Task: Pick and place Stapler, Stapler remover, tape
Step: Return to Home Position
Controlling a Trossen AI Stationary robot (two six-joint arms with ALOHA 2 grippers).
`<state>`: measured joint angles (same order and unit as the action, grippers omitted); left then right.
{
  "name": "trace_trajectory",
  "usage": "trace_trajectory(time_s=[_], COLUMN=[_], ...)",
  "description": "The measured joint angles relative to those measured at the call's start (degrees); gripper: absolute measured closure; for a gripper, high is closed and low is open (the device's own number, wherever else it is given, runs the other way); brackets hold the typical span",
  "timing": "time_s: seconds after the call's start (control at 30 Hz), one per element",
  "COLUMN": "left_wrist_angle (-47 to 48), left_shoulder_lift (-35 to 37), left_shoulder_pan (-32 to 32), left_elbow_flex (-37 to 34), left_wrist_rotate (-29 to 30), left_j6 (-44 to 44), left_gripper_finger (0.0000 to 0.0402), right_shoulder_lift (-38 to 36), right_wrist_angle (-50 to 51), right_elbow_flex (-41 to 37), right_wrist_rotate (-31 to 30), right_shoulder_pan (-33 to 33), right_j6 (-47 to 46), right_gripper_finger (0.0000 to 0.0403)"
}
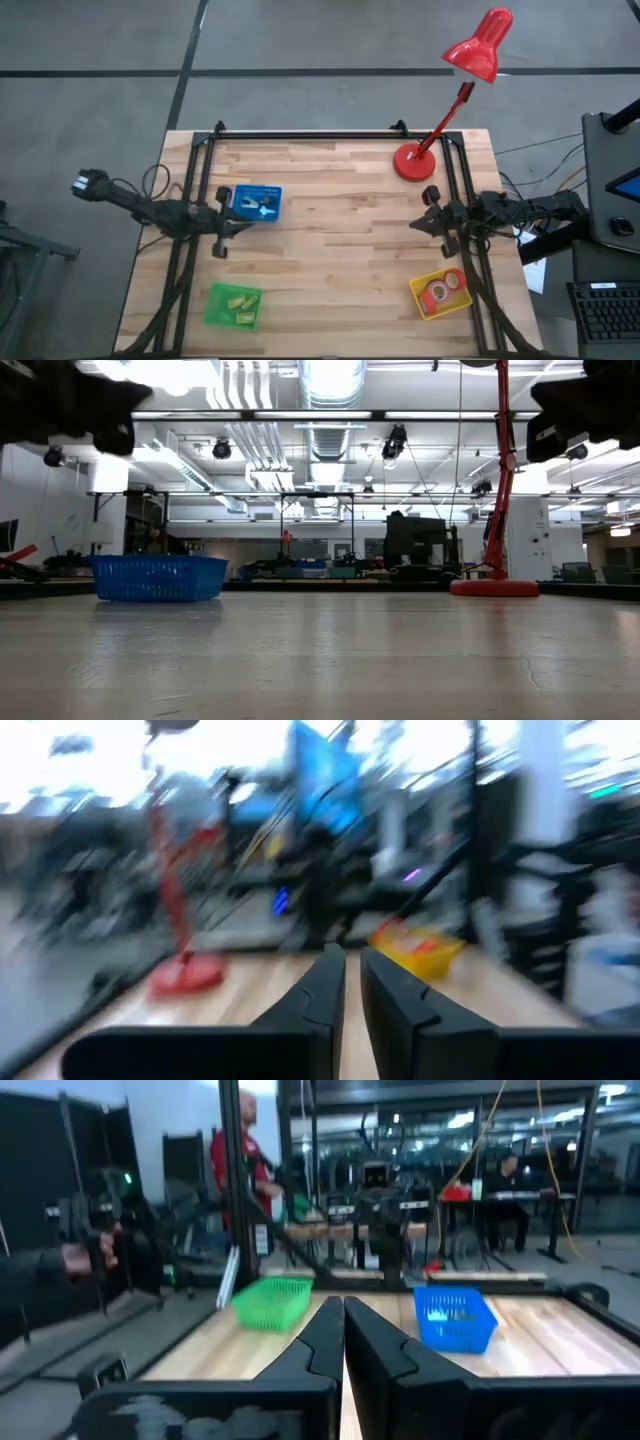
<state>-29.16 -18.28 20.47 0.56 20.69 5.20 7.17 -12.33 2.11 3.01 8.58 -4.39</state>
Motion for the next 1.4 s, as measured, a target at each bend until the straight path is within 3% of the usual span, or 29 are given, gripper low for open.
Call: trace_trajectory(time_s=[0.07, 0.17, 0.33, 0.43, 0.63, 1.4], left_wrist_angle=[-0.43, 1.05, 11.37, 16.84, 21.35, 22.37], left_shoulder_lift=[2.95, 7.26, 12.76, 14.72, 14.62, 14.44], left_shoulder_pan=[0.00, 0.00, -0.06, -0.04, -0.04, -0.04], left_elbow_flex=[-0.02, -0.04, -0.07, -0.04, -0.07, -0.09], left_wrist_rotate=[-4.44, -4.34, 8.12, 10.25, 10.27, 10.25], left_j6=[3.04, 5.79, 8.41, 2.62, -3.27, -3.33], left_gripper_finger=[0.0363, 0.0366, 0.0369, 0.0367, 0.0366, 0.0366], right_shoulder_lift=[-0.47, -1.14, -1.17, -1.03, -0.45, -0.32], right_wrist_angle=[-0.14, 3.89, 11.01, 14.06, 15.60, 15.48], right_elbow_flex=[0.34, 0.53, 0.50, 0.39, 0.39, 0.37], right_wrist_rotate=[0.02, -0.02, -0.05, -0.04, -0.07, -0.09], right_shoulder_pan=[-0.02, -0.02, 0.00, 0.02, 0.02, 0.02], right_j6=[0.23, 2.70, 5.39, 7.21, 6.08, 5.99], right_gripper_finger=[0.0394, 0.0394, 0.0394, 0.0394, 0.0394, 0.0394])
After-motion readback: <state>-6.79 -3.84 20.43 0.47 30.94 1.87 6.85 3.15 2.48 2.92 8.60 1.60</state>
